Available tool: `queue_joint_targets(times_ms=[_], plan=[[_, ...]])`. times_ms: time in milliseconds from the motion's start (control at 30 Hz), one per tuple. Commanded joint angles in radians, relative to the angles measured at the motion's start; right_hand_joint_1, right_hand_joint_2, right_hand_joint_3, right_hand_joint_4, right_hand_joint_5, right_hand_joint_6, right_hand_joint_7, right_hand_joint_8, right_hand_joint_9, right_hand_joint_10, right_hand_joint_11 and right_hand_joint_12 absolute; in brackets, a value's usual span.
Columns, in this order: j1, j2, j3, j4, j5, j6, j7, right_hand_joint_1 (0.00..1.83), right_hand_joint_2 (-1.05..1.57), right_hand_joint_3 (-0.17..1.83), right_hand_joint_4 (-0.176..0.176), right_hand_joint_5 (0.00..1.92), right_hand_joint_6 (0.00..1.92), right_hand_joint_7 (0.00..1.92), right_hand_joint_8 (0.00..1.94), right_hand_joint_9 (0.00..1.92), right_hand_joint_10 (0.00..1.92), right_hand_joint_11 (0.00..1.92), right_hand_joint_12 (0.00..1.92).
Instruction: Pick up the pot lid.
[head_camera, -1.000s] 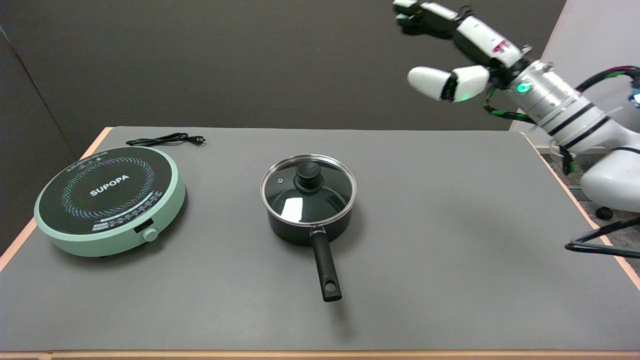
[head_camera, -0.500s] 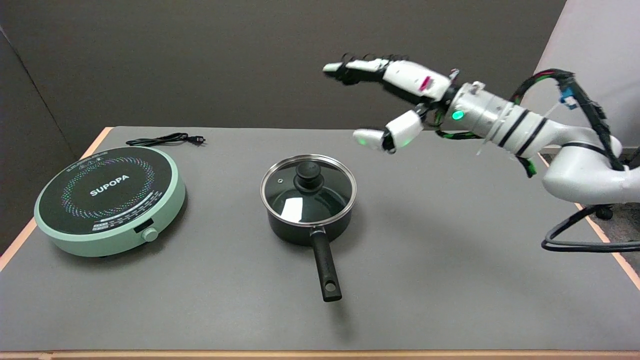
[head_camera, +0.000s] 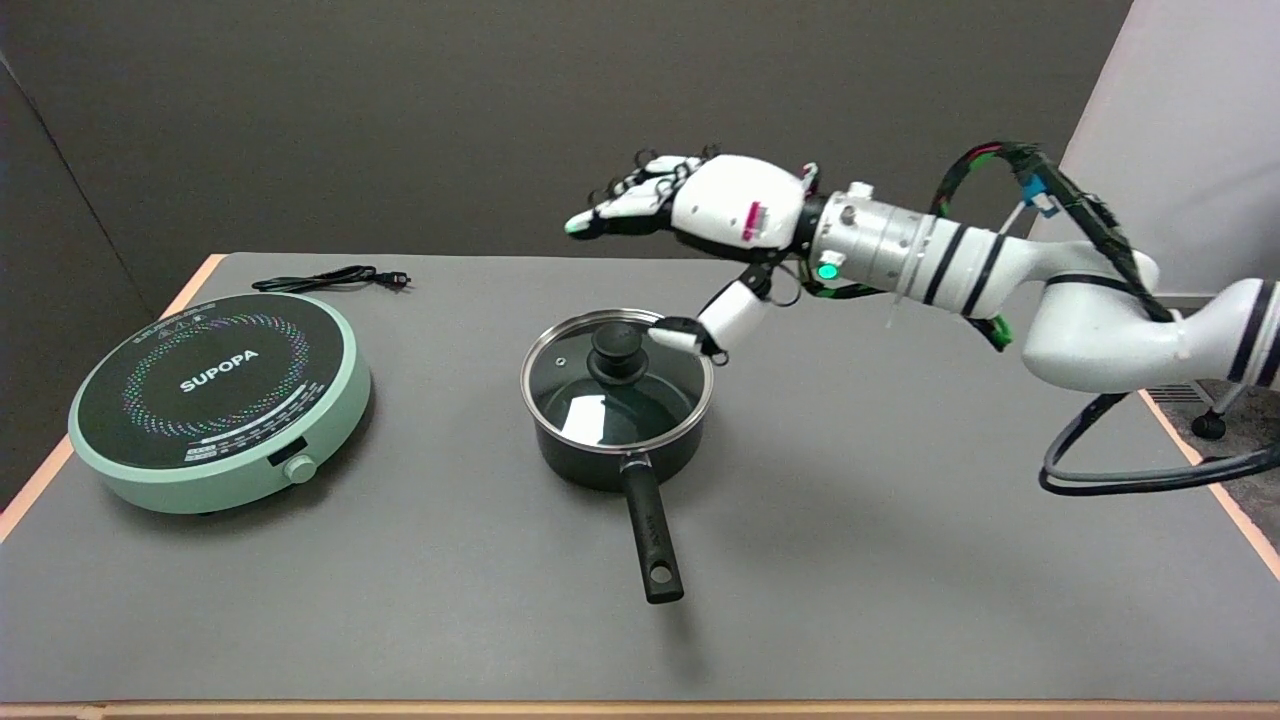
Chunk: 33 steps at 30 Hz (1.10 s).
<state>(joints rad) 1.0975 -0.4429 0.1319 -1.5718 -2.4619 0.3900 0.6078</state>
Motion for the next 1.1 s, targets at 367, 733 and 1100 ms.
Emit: queue_joint_targets(times_ms=[367, 733, 1100], plan=[[0.242, -0.207, -0.327, 0.032, -0.013, -0.130, -0.239, 0.77, 0.61, 0.96, 0.091, 0.40, 0.19, 0.47, 0.17, 0.50, 0.27, 0.23, 0.39], [0.231, -0.263, -0.340, 0.110, -0.012, -0.134, -0.356, 0.75, 0.70, 1.00, 0.092, 0.42, 0.37, 0.53, 0.19, 0.54, 0.38, 0.27, 0.45], [0.219, -0.279, -0.337, 0.153, -0.011, -0.143, -0.357, 0.73, 0.65, 1.03, 0.087, 0.35, 0.18, 0.46, 0.19, 0.50, 0.38, 0.26, 0.49]])
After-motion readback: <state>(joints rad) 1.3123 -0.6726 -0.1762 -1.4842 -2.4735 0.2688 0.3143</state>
